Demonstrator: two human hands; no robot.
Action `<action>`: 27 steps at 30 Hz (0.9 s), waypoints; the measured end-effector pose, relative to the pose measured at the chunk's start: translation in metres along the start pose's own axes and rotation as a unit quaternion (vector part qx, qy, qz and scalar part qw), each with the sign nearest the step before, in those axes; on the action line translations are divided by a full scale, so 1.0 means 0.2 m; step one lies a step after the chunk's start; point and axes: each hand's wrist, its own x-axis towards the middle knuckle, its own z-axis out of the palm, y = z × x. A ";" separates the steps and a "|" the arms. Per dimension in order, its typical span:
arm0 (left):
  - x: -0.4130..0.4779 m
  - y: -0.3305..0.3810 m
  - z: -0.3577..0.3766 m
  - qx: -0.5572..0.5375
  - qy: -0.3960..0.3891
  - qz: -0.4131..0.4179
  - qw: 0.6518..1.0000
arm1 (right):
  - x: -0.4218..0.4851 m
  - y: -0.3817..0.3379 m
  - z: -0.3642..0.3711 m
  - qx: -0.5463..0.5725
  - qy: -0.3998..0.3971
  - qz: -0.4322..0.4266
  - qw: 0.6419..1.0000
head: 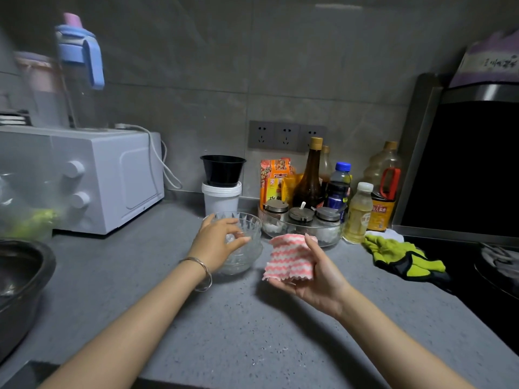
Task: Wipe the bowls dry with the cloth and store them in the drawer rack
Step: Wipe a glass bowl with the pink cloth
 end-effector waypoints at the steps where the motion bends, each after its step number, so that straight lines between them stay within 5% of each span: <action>1: 0.00 0.00 0.00 -0.027 0.017 -0.001 0.999 | 0.00 0.00 0.00 0.003 0.003 -0.009 1.000; 5: -0.01 0.07 -0.07 -0.164 0.093 0.019 0.982 | -0.04 -0.05 0.01 0.013 0.007 -0.082 0.997; 8: -0.08 0.24 -0.17 -0.303 0.079 0.016 0.950 | -0.11 -0.12 0.03 -0.031 0.002 -0.178 0.983; 12: -0.22 0.40 -0.19 -0.436 0.043 -0.005 0.899 | -0.24 -0.15 0.08 -0.133 -0.023 -0.339 0.931; 17: -0.34 0.57 -0.10 -0.524 0.075 -0.063 0.846 | -0.31 -0.06 0.19 -0.334 -0.057 -0.376 0.863; 19: -0.38 0.63 -0.06 -0.536 0.104 -0.088 0.833 | -0.31 0.02 0.17 -0.391 -0.006 -0.455 0.800; 24: -0.43 0.68 0.00 -0.520 0.149 -0.155 0.826 | -0.29 0.14 0.11 -0.568 0.119 -0.607 0.543; 25: -0.43 0.69 0.00 -0.531 0.148 -0.157 0.819 | -0.30 0.14 0.12 -0.586 0.134 -0.614 0.511; 27: -0.43 0.71 0.02 -0.520 0.148 -0.148 0.828 | -0.30 0.09 0.14 -0.578 0.139 -0.617 0.516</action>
